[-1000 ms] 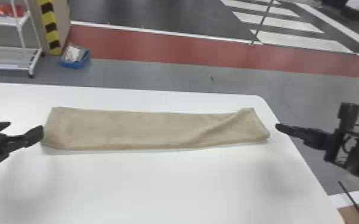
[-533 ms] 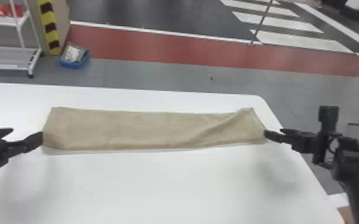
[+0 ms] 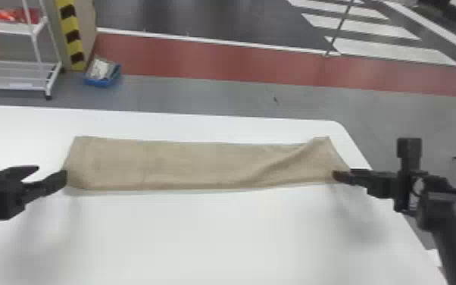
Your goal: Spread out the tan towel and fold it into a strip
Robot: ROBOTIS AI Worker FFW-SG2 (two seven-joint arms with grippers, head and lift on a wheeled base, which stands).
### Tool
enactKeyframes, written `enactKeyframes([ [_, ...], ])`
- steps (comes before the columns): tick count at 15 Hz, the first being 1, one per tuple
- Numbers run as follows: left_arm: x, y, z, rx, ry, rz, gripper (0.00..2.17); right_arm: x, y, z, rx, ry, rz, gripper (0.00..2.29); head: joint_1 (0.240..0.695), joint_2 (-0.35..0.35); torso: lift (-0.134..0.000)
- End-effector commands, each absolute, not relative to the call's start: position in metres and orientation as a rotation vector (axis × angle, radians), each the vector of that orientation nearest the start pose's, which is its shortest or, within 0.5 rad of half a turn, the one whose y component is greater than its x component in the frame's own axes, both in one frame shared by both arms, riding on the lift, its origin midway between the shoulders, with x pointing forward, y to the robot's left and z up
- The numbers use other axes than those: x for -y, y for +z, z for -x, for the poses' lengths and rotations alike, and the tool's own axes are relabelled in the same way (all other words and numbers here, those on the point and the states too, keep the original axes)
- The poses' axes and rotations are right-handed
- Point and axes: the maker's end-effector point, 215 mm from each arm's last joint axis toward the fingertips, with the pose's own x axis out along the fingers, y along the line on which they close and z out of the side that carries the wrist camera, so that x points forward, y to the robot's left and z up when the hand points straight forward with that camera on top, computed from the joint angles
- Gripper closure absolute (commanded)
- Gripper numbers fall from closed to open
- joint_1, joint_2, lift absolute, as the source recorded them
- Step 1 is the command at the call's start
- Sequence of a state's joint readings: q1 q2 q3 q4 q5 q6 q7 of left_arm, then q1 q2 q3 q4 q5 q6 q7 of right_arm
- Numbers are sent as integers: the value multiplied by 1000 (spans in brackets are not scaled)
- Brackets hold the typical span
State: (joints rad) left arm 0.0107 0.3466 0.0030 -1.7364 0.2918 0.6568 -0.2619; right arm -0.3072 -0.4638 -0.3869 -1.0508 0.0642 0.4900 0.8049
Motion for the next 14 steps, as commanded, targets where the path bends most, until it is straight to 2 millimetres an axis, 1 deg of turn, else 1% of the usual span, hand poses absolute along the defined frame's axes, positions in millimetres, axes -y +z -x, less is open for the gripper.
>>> enactKeyframes([
  [1,-269,-432,-550,-514,-288,-8,731,527,-453,-552,-622,184,-74,1025,695,-250,-124],
  [2,-268,-431,-551,-509,-288,-7,903,526,-452,-553,-616,190,-84,1166,695,-250,-124],
  [3,-269,-429,-552,-506,-283,-10,1001,524,-450,-552,-612,199,-93,1173,695,-250,-124],
  [4,-269,-428,-552,-503,-282,-12,1001,524,-448,-551,-607,206,-98,1177,695,-250,-124],
  [5,-268,-426,-552,-502,-282,-13,1048,523,-447,-549,-606,215,-106,1183,695,-249,-124],
  [6,-269,-427,-551,-504,-278,-16,1271,524,-446,-547,-602,217,-113,1315,695,-247,-124],
  [7,-271,-429,-550,-507,-270,-20,1332,525,-444,-546,-596,218,-120,1450,695,-247,-124],
  [10,-276,-429,-547,-509,-261,-23,1436,526,-443,-542,-590,225,-127,1450,695,-247,-124],
  [11,-275,-429,-546,-509,-262,-20,1227,527,-442,-542,-589,224,-126,1450,695,-247,-124],
  [12,-274,-426,-545,-502,-269,-14,670,526,-442,-542,-588,225,-127,1450,695,-248,-124],
  [13,-273,-426,-544,-504,-274,-11,363,527,-441,-543,-586,225,-125,1450,695,-248,-124],
  [14,-271,-426,-543,-504,-279,-1,167,527,-441,-543,-586,225,-125,1450,695,-250,-124],
])
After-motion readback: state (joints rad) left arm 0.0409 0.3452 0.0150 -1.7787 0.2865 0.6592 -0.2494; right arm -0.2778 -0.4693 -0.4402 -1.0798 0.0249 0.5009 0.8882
